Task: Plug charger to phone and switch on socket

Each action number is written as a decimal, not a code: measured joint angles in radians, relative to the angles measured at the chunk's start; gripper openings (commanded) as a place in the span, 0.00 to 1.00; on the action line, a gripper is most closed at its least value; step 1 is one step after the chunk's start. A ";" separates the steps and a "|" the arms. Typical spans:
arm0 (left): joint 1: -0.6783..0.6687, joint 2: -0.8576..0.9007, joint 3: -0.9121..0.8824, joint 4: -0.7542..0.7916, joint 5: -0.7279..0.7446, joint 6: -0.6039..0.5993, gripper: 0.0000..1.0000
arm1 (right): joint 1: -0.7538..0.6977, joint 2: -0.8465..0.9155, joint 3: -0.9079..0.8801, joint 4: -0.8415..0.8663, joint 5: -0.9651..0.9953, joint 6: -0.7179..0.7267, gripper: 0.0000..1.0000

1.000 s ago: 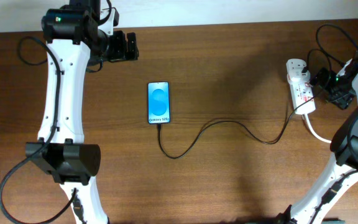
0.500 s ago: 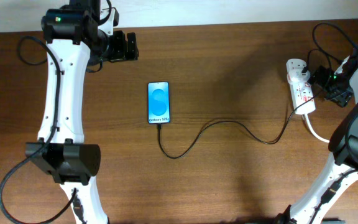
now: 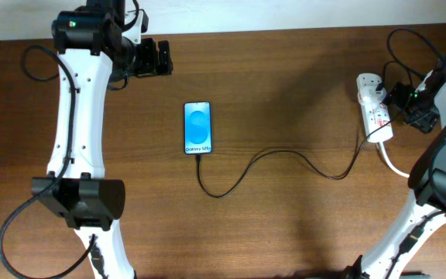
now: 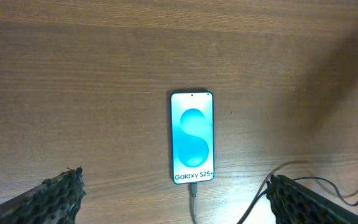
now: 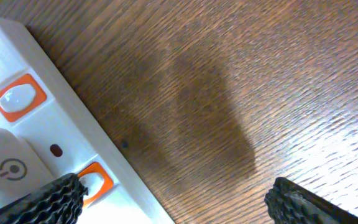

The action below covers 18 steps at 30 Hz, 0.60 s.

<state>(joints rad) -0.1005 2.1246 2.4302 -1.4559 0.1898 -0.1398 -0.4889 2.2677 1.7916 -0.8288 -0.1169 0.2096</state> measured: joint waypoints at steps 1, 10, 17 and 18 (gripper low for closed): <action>0.000 0.000 0.000 0.000 0.000 0.000 0.99 | 0.000 0.000 0.000 -0.001 0.000 0.000 0.98; 0.000 0.000 0.000 0.000 0.000 0.000 0.99 | 0.000 0.000 0.004 -0.012 0.000 0.000 0.98; 0.000 0.000 0.000 0.000 0.000 0.000 0.99 | 0.002 0.006 0.007 -0.031 -0.007 0.005 0.98; 0.000 0.000 0.000 0.000 0.000 0.000 0.99 | 0.002 0.006 0.008 -0.032 -0.007 0.005 0.98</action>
<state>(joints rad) -0.1005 2.1250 2.4302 -1.4559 0.1898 -0.1402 -0.4873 2.2742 1.8000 -0.8608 -0.1242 0.2142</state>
